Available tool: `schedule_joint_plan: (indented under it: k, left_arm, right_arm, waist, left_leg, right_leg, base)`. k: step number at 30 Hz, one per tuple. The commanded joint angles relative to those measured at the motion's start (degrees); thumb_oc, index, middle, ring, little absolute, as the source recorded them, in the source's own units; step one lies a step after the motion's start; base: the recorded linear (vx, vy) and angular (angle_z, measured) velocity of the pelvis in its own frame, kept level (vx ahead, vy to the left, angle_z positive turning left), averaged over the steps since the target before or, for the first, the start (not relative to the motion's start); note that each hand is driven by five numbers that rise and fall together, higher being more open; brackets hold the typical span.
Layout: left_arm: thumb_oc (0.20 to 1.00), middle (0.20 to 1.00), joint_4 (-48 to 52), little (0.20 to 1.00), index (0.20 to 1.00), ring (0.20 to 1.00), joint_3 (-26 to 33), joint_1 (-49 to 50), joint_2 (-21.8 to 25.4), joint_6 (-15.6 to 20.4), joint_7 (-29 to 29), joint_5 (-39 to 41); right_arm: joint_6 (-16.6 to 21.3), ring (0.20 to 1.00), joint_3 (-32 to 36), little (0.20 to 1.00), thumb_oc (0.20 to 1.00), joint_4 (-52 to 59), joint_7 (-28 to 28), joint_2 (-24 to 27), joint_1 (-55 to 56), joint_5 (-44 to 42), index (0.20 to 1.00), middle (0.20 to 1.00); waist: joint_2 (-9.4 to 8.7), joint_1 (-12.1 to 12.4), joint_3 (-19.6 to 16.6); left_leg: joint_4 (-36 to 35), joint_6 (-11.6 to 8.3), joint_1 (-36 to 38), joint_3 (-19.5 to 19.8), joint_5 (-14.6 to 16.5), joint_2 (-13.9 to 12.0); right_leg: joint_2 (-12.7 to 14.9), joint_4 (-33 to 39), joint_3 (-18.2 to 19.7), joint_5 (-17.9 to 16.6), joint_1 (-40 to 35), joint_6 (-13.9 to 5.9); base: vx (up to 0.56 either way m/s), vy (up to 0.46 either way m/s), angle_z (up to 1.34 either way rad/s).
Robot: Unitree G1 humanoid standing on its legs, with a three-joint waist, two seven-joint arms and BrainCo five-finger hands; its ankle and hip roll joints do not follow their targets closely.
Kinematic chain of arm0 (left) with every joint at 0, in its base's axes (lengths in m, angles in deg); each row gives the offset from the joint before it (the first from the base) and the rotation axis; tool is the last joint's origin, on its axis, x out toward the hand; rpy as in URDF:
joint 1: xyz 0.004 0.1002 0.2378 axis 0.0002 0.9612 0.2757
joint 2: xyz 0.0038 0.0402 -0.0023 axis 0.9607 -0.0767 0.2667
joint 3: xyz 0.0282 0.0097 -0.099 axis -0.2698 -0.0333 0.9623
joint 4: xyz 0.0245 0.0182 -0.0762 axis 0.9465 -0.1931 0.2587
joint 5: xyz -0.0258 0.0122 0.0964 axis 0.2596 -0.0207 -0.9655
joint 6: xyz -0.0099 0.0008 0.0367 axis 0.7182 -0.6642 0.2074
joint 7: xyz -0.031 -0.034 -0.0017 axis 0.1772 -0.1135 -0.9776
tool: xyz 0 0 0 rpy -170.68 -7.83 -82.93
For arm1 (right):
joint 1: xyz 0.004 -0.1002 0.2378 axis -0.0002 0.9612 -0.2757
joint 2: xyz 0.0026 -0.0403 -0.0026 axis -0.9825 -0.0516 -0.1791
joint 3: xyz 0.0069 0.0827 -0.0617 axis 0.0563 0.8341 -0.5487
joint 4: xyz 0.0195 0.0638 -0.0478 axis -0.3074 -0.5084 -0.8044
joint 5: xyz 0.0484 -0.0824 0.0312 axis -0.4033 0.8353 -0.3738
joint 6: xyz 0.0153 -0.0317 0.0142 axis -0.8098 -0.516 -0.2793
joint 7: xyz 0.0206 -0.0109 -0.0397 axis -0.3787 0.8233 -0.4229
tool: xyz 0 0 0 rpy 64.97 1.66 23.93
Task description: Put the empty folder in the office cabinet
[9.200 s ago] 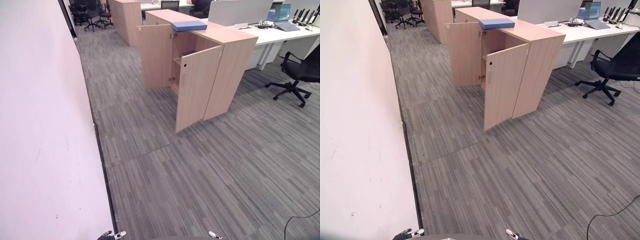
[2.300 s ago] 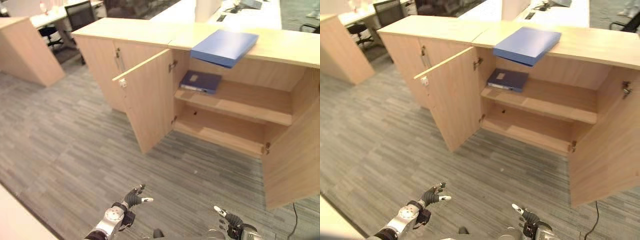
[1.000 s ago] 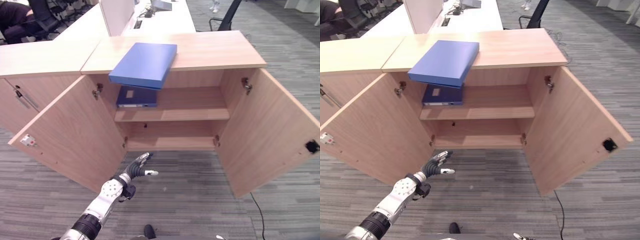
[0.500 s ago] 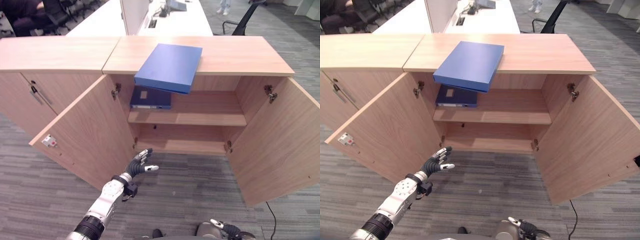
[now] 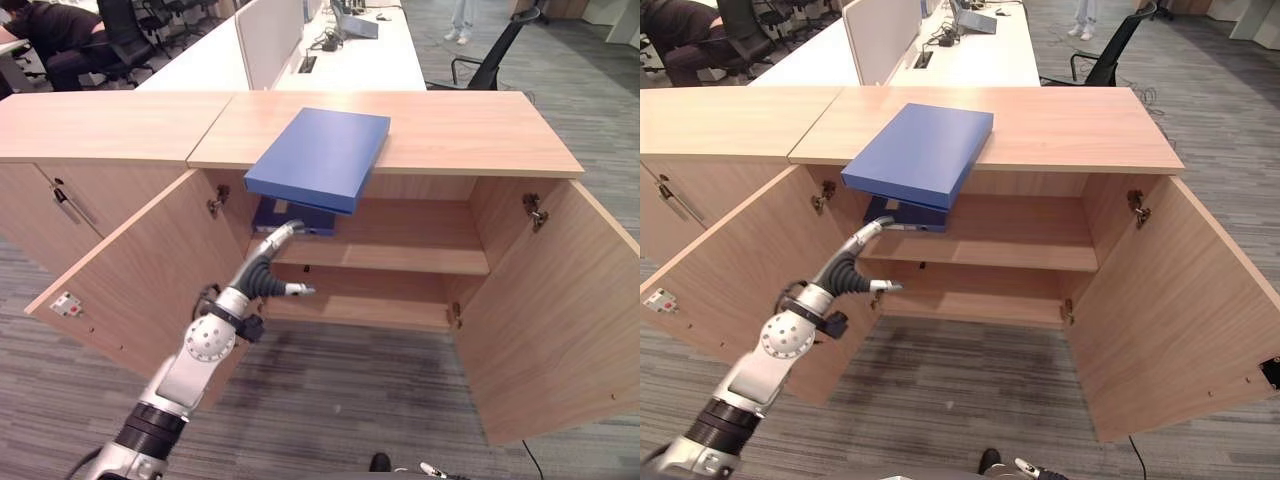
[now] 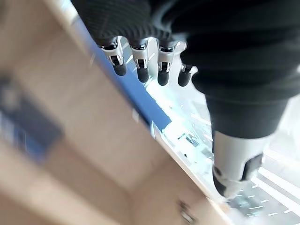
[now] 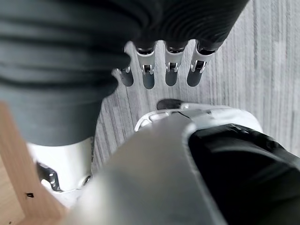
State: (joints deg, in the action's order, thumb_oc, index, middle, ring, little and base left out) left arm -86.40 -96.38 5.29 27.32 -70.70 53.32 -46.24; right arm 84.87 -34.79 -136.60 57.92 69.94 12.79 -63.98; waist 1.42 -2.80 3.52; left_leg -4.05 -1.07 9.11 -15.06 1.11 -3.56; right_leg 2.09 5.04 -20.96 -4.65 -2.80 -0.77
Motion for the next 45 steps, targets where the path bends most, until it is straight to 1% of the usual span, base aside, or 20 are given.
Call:
schedule_joint_plan:
  k: [1, 2, 3, 6, 7, 9, 12, 14, 16, 18, 19, 21, 23, 27, 28, 32, 41, 42, 43, 45]
  left_arm:
    - [1.000, 1.000, -1.9, 1.000, 1.000, 1.000, -3.8, -10.1, 4.4, 3.9, 8.0, -11.5]
    - [1.000, 1.000, -2.4, 1.000, 1.000, 1.000, -4.2, -10.5, 4.3, 4.0, 8.4, -11.7]
    - [1.000, 1.000, -3.1, 1.000, 1.000, 1.000, -5.6, -12.7, 5.0, 3.6, 9.5, -14.3]
    - [1.000, 1.000, -7.1, 1.000, 1.000, 1.000, -12.4, -21.3, 6.1, 1.6, 14.5, -25.7]
    - [1.000, 1.000, -7.5, 1.000, 1.000, 1.000, -12.7, -21.7, 6.0, 1.6, 14.9, -25.9]
    - [1.000, 1.000, -8.9, 1.000, 1.000, 1.000, -16.9, -26.3, 6.6, 0.4, 15.2, -32.1]
    - [1.000, 1.000, -11.0, 1.000, 1.000, 1.000, -19.2, -28.9, 6.4, -0.4, 15.5, -35.0]
    - [1.000, 1.000, -15.3, 1.000, 1.000, 1.000, -21.6, -31.9, 6.0, -2.3, 16.4, -38.5]
    - [1.000, 1.000, -18.5, 1.000, 1.000, 1.000, -23.6, -33.7, 5.4, -3.3, 16.9, -40.4]
    - [1.000, 1.000, -19.9, 1.000, 1.000, 1.000, -24.6, -34.3, 5.1, -3.6, 16.9, -41.0]
    - [1.000, 1.000, -22.0, 1.000, 1.000, 1.000, -25.7, -35.3, 4.9, -4.4, 17.2, -42.1]
    - [1.000, 1.000, -23.3, 1.000, 1.000, 1.000, -26.2, -35.7, 4.5, -4.8, 17.2, -42.4]
    - [1.000, 1.000, -27.7, 1.000, 1.000, 1.000, -26.8, -36.6, 3.5, -6.6, 17.9, -42.9]
    - [1.000, 1.000, -30.0, 1.000, 1.000, 1.000, -26.8, -37.1, 3.1, -8.0, 18.7, -43.3]
    - [1.000, 1.000, -32.3, 1.000, 1.000, 1.000, -26.4, -37.8, 3.2, -9.8, 19.5, -43.6]
    - [1.000, 1.000, -35.1, 1.000, 1.000, 1.000, -26.0, -39.0, 4.3, -12.0, 21.1, -44.6]
    - [1.000, 1.000, -36.2, 1.000, 1.000, 1.000, -27.1, -42.6, 7.9, -14.2, 23.5, -45.4]
    - [1.000, 1.000, -36.2, 1.000, 1.000, 1.000, -27.1, -42.8, 8.0, -14.5, 23.6, -45.5]
    - [1.000, 1.000, -36.2, 1.000, 1.000, 1.000, -27.1, -42.8, 8.0, -14.5, 23.6, -45.6]
    - [1.000, 1.000, -36.8, 1.000, 1.000, 1.000, -27.4, -43.2, 8.0, -14.9, 23.6, -45.6]
  right_arm:
    - [0.9, 1.000, -3.0, 1.000, 1.000, -4.0, 1.2, -3.6, -0.9, -0.3, 1.000, 1.000]
    - [0.9, 1.000, -2.8, 1.000, 1.000, -4.1, 1.2, -3.7, -0.9, -0.3, 1.000, 1.000]
    - [1.1, 1.000, -3.5, 1.000, 1.000, -4.2, 1.6, -3.5, -1.0, -0.4, 1.000, 1.000]
    - [2.2, 1.000, -5.3, 1.000, 1.000, -4.2, 2.9, -3.5, -2.0, -0.9, 1.000, 1.000]
    - [2.3, 1.000, -5.1, 1.000, 1.000, -4.3, 2.9, -3.6, -2.1, -0.9, 1.000, 1.000]
    - [2.8, 1.000, -6.2, 1.000, 1.000, -4.0, 3.4, -3.4, -2.5, -1.5, 1.000, 1.000]
    - [3.1, 1.000, -6.4, 1.000, 1.000, -4.1, 3.8, -3.2, -2.5, -1.4, 1.000, 1.000]
    - [3.2, 1.000, -6.6, 1.000, 1.000, -4.1, 4.2, -2.8, -2.4, -1.7, 1.000, 1.000]
    - [3.3, 1.000, -6.8, 1.000, 1.000, -3.7, 4.1, -2.5, -2.5, -2.0, 1.000, 1.000]
    - [3.4, 1.000, -6.9, 1.000, 1.000, -3.5, 4.1, -2.3, -2.6, -2.0, 1.000, 1.000]
    - [3.5, 1.000, -7.0, 1.000, 1.000, -3.2, 4.3, -2.2, -2.5, -2.2, 1.000, 1.000]
    - [3.6, 1.000, -7.0, 1.000, 1.000, -3.2, 4.4, -2.1, -2.5, -2.2, 1.000, 1.000]
    - [3.6, 1.000, -6.7, 1.000, 1.000, -3.4, 4.7, -1.9, -2.1, -2.5, 1.000, 1.000]
    - [3.6, 1.000, -6.5, 1.000, 1.000, -3.4, 4.8, -1.9, -2.0, -2.7, 1.000, 1.000]
    - [3.7, 1.000, -6.4, 1.000, 1.000, -3.4, 4.9, -1.9, -1.7, -2.9, 1.000, 1.000]
    - [3.7, 1.000, -6.5, 1.000, 1.000, -3.6, 5.0, -2.1, -1.3, -3.1, 1.000, 1.000]
    - [4.0, 1.000, -7.4, 1.000, 1.000, -3.0, 5.1, -1.6, -0.7, -2.8, 1.000, 1.000]
    - [4.1, 1.000, -7.4, 1.000, 1.000, -3.0, 5.2, -1.6, -0.7, -2.7, 1.000, 1.000]
    - [4.1, 1.000, -7.4, 1.000, 1.000, -3.0, 5.2, -1.6, -0.7, -2.7, 1.000, 1.000]
    - [4.1, 1.000, -7.5, 1.000, 1.000, -3.0, 5.3, -1.6, -0.8, -2.6, 1.000, 1.000]
  waist:
    - [-3.49, -1.0, -2.1]
    - [-3.56, -0.9, -2.0]
    - [-3.47, -1.3, -2.3]
    - [-3.15, -2.3, -2.9]
    - [-3.22, -2.2, -2.8]
    - [-2.90, -3.0, -3.3]
    - [-2.72, -3.3, -3.5]
    - [-2.46, -4.1, -3.9]
    - [-2.38, -4.5, -3.9]
    - [-2.29, -4.8, -4.0]
    - [-2.18, -5.1, -4.1]
    - [-2.16, -5.2, -4.2]
    - [-1.99, -5.7, -4.4]
    - [-2.00, -5.9, -4.4]
    - [-1.92, -6.2, -4.5]
    - [-1.94, -6.6, -4.6]
    - [-2.05, -7.4, -4.8]
    - [-1.79, -7.4, -5.1]
    - [-2.04, -7.4, -4.8]
    - [-2.07, -7.5, -4.8]
  left_leg:
    - [-0.9, -0.73, -2.1, -2.8, 1.7, 1.6]
    - [-0.9, -0.74, -2.1, -2.8, 1.7, 1.6]
    - [-0.9, -0.77, -1.9, -2.9, 1.7, 1.5]
    - [-0.9, -0.73, -1.5, -3.5, 2.1, 1.4]
    - [-0.9, -0.74, -1.5, -3.5, 2.1, 1.4]
    - [-0.9, -0.61, -1.3, -3.9, 2.5, 1.5]
    - [-0.9, -0.48, -1.0, -4.2, 2.8, 1.5]
    - [-0.9, -0.34, -0.9, -4.7, 3.1, 1.5]
    - [-0.9, -0.22, -0.9, -4.9, 3.2, 1.5]
    - [-0.9, -0.16, -0.8, -5.2, 3.3, 1.6]
    - [-0.9, -0.10, -0.7, -5.5, 3.4, 1.6]
    - [-0.9, -0.08, -0.7, -5.7, 3.5, 1.6]
    - [-0.9, -0.02, -0.5, -6.2, 3.7, 1.7]
    - [-0.9, -0.01, -0.4, -6.5, 3.7, 1.7]
    - [-0.9, 0.01, -0.5, -6.7, 3.8, 1.7]
    - [-0.9, -0.07, -0.4, -7.2, 3.9, 1.7]
    - [-0.9, -0.12, -0.5, -7.9, 4.0, 1.7]
    - [-0.9, -0.24, 0.0, -7.0, 5.1, 1.7]
    - [-0.9, -0.12, -0.4, -8.0, 4.1, 1.7]
    - [-0.9, -0.13, -0.3, -8.0, 4.1, 1.7]
  right_leg:
    - [4.2, -1.5, 1.3, 5.1, -4.1, -6.50]
    - [4.2, -1.5, 1.3, 5.1, -4.1, -6.49]
    - [4.0, -1.3, 1.5, 5.0, -4.1, -6.50]
    - [3.7, -0.5, 2.2, 4.8, -4.4, -6.57]
    - [3.7, -0.5, 2.2, 4.8, -4.4, -6.57]
    - [3.5, -0.3, 2.8, 4.6, -4.3, -6.73]
    - [3.4, -0.2, 3.2, 4.5, -4.1, -6.79]
    - [3.3, -0.2, 3.9, 4.3, -3.8, -6.90]
    - [3.2, -0.1, 4.4, 4.2, -3.6, -6.93]
    - [3.1, -0.2, 4.7, 4.0, -3.5, -7.01]
    - [3.2, -0.2, 5.0, 3.9, -3.4, -7.07]
    - [3.2, -0.2, 5.2, 3.8, -3.3, -7.09]
    - [3.1, -0.1, 5.6, 3.7, -3.2, -7.17]
    - [3.1, -0.1, 5.7, 3.6, -3.2, -7.24]
    - [3.1, -0.1, 6.0, 3.4, -3.0, -7.33]
    - [3.0, 0.0, 6.4, 3.1, -2.6, -7.48]
    - [2.8, -0.1, 7.4, 2.5, -2.1, -7.75]
    - [2.7, -0.1, 8.1, 3.4, -2.5, -8.20]
    - [2.8, -0.1, 7.4, 2.6, -2.1, -7.79]
    - [2.7, -0.1, 7.5, 2.5, -2.1, -7.81]
  base:
    - [0.02, -0.019, 0.04]
    - [0.00, 0.000, 0.00]
    - [0.02, -0.010, -0.06]
    - [0.03, -0.007, -0.20]
    - [0.02, 0.002, -0.13]
    - [0.02, 0.011, -0.12]
    - [0.01, 0.015, -0.09]
    - [0.00, 0.019, -0.15]
    - [-0.01, 0.012, -0.04]
    - [0.00, 0.008, -0.03]
    - [0.00, 0.016, -0.07]
    - [-0.01, 0.012, -0.16]
    - [0.00, 0.019, -0.20]
    - [0.00, 0.002, -0.03]
    - [0.00, 0.000, 0.00]
    - [-0.01, 0.000, -0.07]
    - [0.01, 0.002, -0.04]
    - [0.01, -0.001, -0.05]
    - [0.01, -0.001, -0.08]
    - [0.00, -0.005, -0.12]
